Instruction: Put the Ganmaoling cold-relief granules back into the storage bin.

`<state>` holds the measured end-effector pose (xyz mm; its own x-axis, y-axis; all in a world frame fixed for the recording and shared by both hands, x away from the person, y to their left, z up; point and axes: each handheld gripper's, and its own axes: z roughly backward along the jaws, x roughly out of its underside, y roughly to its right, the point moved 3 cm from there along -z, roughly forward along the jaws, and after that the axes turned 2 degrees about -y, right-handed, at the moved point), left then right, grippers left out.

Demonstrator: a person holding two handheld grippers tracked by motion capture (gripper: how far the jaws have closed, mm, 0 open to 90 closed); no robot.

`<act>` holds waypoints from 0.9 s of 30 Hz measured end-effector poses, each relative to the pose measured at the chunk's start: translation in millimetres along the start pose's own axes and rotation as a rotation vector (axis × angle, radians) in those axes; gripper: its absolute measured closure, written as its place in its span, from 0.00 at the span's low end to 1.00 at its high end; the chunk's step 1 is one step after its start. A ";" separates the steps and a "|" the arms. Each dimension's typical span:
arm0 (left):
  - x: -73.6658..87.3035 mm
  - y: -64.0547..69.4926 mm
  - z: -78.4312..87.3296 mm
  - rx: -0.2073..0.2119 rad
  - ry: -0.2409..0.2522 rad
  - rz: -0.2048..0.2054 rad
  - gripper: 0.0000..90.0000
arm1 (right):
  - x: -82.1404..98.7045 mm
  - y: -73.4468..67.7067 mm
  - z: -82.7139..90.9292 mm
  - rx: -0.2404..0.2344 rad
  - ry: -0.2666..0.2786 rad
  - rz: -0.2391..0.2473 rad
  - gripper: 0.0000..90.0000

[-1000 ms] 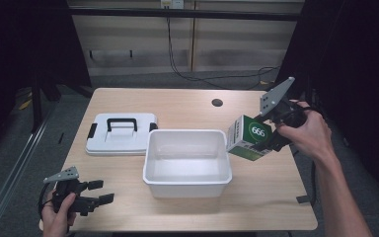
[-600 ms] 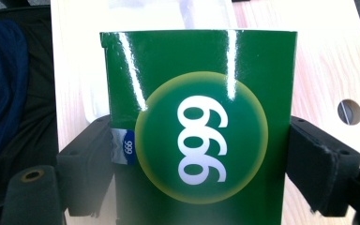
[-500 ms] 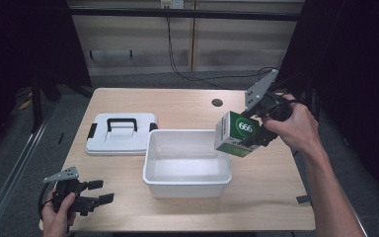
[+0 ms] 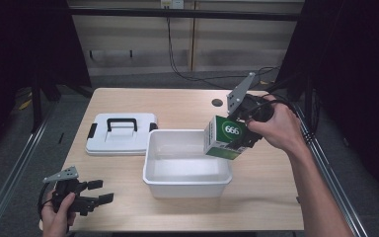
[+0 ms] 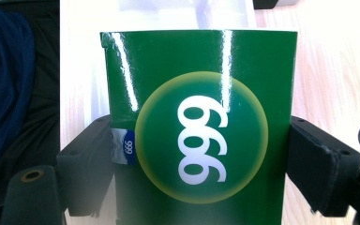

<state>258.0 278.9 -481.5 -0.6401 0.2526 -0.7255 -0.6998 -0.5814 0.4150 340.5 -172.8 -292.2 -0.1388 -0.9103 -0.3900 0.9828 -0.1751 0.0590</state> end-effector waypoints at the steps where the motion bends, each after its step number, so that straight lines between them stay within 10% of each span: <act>1: 0.0 0.1 0.0 0.001 0.000 0.000 0.18 | -1.1 0.1 -2.1 -0.002 -0.004 0.005 0.18; 27: 0.0 -0.2 0.3 0.003 0.001 0.000 0.18 | -16.5 2.5 -51.6 -0.056 -0.120 0.031 0.18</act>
<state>258.0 279.2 -481.4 -0.6399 0.2516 -0.7261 -0.7006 -0.5793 0.4167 351.6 -138.9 -333.0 -0.1180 -0.9541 -0.2753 0.9917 -0.1274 0.0163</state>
